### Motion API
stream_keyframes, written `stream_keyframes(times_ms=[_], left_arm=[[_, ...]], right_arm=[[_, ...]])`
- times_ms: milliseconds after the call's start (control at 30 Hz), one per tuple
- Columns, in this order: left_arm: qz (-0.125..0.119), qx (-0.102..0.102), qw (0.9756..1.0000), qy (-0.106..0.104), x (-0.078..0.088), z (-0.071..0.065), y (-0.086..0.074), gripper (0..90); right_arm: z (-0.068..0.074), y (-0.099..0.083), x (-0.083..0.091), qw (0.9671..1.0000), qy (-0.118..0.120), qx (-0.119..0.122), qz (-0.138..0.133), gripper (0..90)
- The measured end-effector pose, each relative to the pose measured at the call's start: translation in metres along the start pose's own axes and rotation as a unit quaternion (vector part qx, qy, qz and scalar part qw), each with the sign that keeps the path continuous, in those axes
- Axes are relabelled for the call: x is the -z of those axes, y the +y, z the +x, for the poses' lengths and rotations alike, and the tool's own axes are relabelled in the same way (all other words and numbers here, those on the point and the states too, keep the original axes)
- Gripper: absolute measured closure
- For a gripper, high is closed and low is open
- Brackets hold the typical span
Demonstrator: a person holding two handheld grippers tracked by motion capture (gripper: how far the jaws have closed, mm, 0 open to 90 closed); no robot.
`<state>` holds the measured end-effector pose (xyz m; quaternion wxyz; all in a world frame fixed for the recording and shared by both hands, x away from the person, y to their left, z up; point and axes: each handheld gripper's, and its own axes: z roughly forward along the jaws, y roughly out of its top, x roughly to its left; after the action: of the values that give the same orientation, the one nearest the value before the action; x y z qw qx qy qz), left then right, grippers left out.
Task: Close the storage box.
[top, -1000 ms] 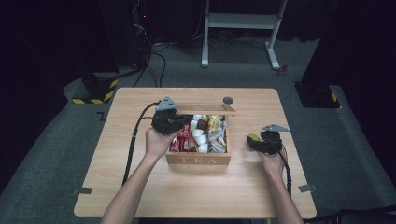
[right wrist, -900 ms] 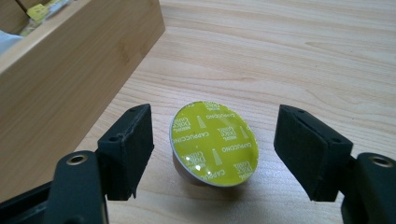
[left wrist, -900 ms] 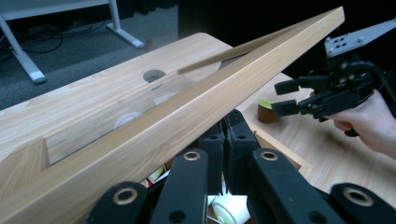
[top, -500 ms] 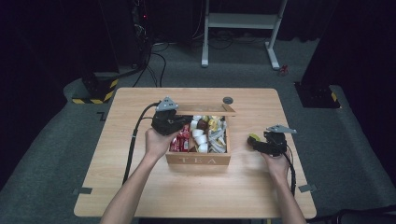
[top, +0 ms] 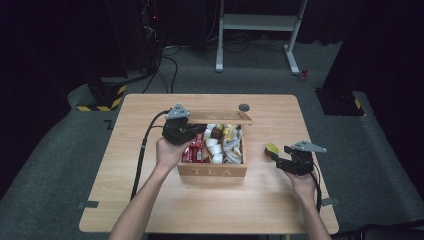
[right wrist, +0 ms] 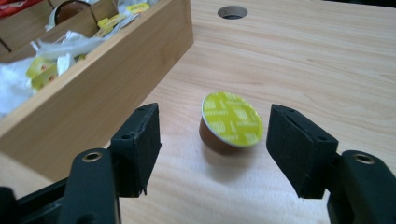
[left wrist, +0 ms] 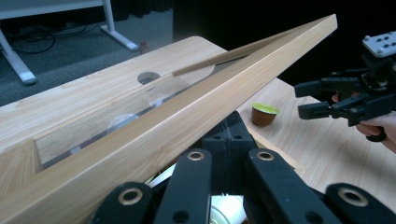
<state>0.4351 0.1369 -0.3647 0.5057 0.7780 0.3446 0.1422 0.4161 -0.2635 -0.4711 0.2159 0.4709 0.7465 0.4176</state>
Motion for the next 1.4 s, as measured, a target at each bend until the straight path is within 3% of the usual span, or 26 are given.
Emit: stream_keyframes(times_ms=[267,433,733,967,1133,1300,1400], left_arm=[[0.001,0.001,1.0,-0.003,0.0,0.0,-0.002,90.0],[-0.001,0.006,1.0,-0.003,0.0,-0.001,-0.002,89.9],[0.007,0.011,0.9999,-0.002,0.0,-0.002,-0.002,89.9],[0.006,0.011,0.9999,-0.004,0.0,-0.002,-0.003,89.9],[0.005,0.011,0.9999,-0.003,0.0,-0.003,-0.005,89.9],[0.005,0.011,0.9999,-0.005,0.0,-0.003,-0.007,89.9],[0.004,0.013,0.9999,-0.008,0.0,-0.004,-0.009,89.9]], right_arm=[[-0.003,-0.02,0.016,0.9999,0.008,-0.008,-0.012,43.2],[-0.001,-0.032,0.019,0.9997,0.015,-0.016,-0.005,44.4],[0.007,-0.056,0.014,0.9995,-0.007,-0.005,0.029,45.1],[0.005,-0.068,0.011,0.9983,-0.023,0.009,0.052,45.9],[0.002,-0.068,0.011,0.9976,-0.031,0.003,0.062,45.4],[0.005,-0.068,0.008,0.996,-0.039,0.023,0.077,41.4],[0.003,-0.067,0.008,0.9958,-0.044,0.014,0.079,37.2]])
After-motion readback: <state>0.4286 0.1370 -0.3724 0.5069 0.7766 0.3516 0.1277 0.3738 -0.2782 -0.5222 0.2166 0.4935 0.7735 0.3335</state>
